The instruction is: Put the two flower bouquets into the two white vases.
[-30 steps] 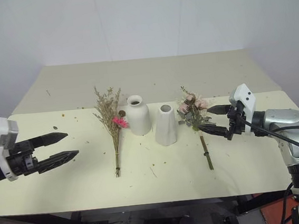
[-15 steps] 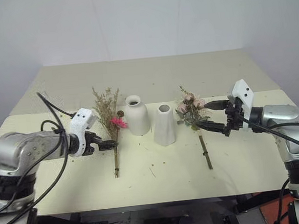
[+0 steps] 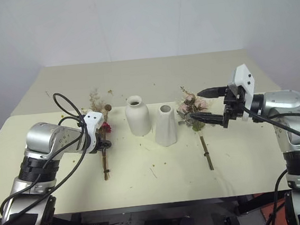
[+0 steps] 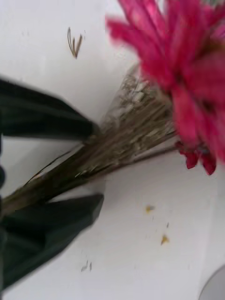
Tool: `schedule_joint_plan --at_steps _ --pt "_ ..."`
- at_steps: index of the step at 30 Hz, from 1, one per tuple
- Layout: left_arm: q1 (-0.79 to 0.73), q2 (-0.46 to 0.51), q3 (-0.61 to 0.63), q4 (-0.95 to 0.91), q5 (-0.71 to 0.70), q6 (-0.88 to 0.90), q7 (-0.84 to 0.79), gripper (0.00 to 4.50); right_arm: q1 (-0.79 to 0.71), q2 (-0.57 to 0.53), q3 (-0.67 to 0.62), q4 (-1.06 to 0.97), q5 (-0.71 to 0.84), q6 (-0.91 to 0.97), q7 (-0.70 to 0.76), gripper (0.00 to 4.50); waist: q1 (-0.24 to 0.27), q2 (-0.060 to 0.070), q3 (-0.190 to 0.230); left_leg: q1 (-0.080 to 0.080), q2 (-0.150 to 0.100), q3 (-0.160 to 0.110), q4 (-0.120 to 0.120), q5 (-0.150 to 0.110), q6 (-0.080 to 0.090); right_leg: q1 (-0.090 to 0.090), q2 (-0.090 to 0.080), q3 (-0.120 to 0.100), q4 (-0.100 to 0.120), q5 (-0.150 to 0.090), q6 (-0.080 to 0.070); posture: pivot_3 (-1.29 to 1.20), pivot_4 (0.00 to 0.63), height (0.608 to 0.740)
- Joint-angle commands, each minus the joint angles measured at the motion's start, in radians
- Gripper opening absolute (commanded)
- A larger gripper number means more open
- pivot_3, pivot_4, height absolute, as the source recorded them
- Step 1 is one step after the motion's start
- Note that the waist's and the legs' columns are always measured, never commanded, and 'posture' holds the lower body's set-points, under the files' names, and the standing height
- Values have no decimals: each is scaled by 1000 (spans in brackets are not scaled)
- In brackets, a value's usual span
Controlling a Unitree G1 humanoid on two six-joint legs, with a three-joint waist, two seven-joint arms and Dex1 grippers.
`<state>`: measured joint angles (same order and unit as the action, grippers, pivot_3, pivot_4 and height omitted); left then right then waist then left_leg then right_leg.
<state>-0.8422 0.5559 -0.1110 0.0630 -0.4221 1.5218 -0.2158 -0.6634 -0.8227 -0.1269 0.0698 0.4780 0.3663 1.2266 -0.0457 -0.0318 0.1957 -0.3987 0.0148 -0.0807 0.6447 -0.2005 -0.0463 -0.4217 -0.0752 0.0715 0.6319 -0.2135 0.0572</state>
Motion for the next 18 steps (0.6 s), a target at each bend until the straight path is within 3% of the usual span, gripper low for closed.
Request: schedule_joint_plan --at_steps 1,3,11,18 --pt "-19 -1 51 -12 57 -42 30 441 -45 8 -8 8 12 -36 20 4500 1 0 0 0 0 0 0 0 0 0 0 0 0 0 0 0 150 740" --pt "-10 15 73 -39 85 -91 41 53 -59 12 -5 25 11 -40 33 4500 2 0 0 -1 0 0 0 0 0 0 0 0 0 1 -1 0 150 740" --pt "-26 82 212 -93 99 -418 -42 53 -93 21 17 81 4 -61 90 4500 0 0 0 0 0 0 0 0 0 -1 -1 0 0 3 -4 0 150 740" --pt "-142 -7 332 -33 21 -747 -151 53 -130 40 31 110 -1 -64 99 4500 6 0 0 -2 -1 0 0 0 0 -1 -2 0 -2 3 -4 0 150 740"
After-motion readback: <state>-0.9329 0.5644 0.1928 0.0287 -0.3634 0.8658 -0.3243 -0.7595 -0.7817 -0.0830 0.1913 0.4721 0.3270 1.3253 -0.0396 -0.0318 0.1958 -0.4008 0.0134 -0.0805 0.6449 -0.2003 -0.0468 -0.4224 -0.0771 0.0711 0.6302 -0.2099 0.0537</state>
